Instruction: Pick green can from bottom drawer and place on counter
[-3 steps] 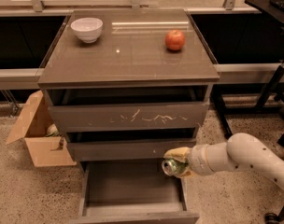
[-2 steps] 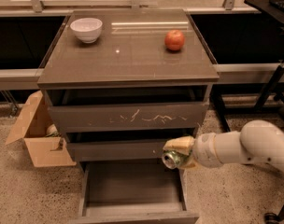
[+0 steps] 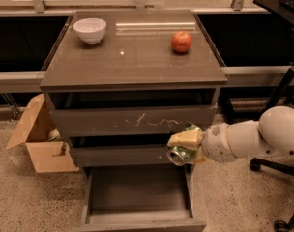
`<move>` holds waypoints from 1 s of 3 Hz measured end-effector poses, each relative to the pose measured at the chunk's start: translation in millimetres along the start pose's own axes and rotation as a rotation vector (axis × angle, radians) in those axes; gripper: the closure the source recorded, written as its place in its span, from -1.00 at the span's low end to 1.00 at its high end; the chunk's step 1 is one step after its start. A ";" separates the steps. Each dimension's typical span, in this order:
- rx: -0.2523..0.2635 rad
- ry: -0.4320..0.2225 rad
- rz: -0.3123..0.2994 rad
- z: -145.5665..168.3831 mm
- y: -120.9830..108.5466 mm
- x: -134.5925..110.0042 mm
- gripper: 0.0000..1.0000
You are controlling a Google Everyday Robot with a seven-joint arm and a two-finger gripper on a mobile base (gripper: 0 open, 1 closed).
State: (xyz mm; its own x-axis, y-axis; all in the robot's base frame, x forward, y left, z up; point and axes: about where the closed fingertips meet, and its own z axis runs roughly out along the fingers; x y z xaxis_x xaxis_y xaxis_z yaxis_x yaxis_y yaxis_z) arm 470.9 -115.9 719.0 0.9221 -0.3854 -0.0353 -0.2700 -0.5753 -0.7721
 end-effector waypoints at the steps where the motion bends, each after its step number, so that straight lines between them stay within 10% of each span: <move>1: 0.011 0.069 -0.103 -32.0 -29.6 3.3 1.00; 3: -0.026 0.179 -0.460 -105.7 -148.4 17.2 1.00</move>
Offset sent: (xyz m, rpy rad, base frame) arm 0.0121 -0.0124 0.2151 -0.2441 -0.5203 0.1411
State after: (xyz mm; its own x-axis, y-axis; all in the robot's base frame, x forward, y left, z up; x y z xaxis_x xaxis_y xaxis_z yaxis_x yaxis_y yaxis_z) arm 497.5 -113.4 900.1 0.8857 -0.2042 0.4169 0.1447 -0.7319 -0.6659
